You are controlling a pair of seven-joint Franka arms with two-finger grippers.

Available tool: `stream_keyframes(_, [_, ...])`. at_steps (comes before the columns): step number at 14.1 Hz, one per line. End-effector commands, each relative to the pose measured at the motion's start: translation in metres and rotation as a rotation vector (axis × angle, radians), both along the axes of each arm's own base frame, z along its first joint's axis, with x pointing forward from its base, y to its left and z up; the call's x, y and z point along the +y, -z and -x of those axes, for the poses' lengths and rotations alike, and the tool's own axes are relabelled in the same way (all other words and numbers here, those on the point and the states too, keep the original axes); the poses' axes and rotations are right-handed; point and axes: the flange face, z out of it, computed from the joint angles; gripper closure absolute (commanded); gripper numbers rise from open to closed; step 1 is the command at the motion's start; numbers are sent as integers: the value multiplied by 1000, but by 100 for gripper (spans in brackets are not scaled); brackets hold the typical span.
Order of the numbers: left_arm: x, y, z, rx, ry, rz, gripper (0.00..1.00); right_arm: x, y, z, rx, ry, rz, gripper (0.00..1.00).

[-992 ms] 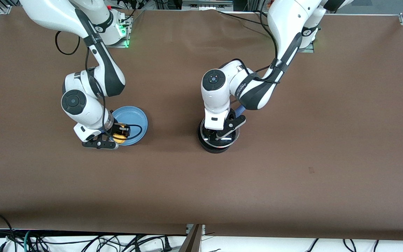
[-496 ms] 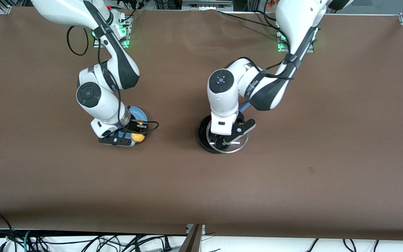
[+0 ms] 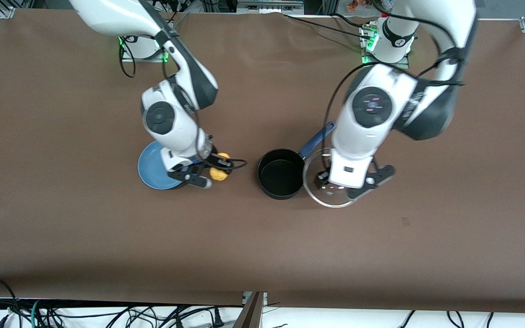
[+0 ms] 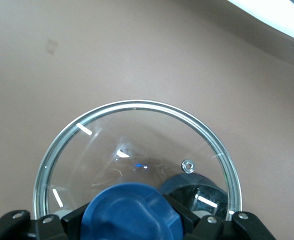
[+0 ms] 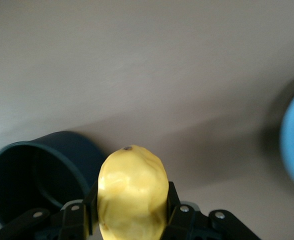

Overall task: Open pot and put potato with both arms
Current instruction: 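Lower the potato into the pot with the right gripper while the left gripper moves aside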

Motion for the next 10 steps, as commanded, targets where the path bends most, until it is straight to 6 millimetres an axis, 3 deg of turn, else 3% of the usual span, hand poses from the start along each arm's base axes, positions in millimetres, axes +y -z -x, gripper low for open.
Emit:
stream_keyframes(1, [48,-30,-1,30,102,6,75,56,0,2,-2,104,-59,63])
stream_keyframes(4, [124,-37,-15,59,209,-5,75,97,12,17,-55,183,-141,63])
stream_keyframes(6, [172,-30,-23,78,296,-6,75,120,26,32,-61,220,-172,63])
stream_keyframes(8, [221,-24,-29,88,349,-1,75,133,38,42,-65,232,-190,63])
stream_keyframes(10, [257,-18,-33,82,384,32,75,138,54,48,-55,222,-177,61])
